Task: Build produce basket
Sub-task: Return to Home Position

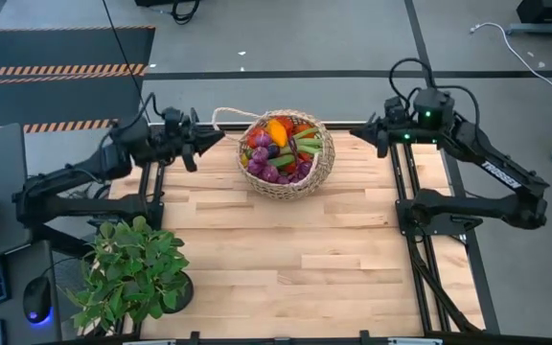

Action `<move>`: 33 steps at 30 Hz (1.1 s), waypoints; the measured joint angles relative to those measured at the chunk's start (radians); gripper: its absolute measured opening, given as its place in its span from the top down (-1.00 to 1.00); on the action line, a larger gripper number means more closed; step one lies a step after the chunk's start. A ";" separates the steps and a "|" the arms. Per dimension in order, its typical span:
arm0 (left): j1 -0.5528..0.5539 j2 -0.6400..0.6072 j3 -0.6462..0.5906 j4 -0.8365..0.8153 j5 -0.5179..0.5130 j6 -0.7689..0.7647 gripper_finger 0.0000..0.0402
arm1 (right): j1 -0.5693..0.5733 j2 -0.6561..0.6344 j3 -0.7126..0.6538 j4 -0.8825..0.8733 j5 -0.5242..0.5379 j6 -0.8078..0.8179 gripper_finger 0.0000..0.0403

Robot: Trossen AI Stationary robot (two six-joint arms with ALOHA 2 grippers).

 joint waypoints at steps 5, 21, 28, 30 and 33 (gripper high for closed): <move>-0.012 -0.077 -0.181 0.141 0.049 -0.147 0.98 | -0.006 -0.056 -0.082 -0.008 -0.044 0.042 0.92; -0.319 -0.243 -0.428 0.080 -0.431 -0.170 1.00 | -0.004 -0.439 -0.416 0.109 0.043 0.275 0.97; -0.319 -0.458 -0.640 0.216 -0.395 -0.267 1.00 | -0.004 -0.613 -0.558 0.112 0.106 0.326 0.98; -0.319 -0.524 -0.685 0.229 -0.384 -0.275 1.00 | -0.004 -0.670 -0.585 0.077 0.165 0.343 0.97; -0.319 -0.601 -0.737 0.228 -0.380 -0.268 1.00 | -0.004 -0.748 -0.619 -0.040 0.253 0.348 0.96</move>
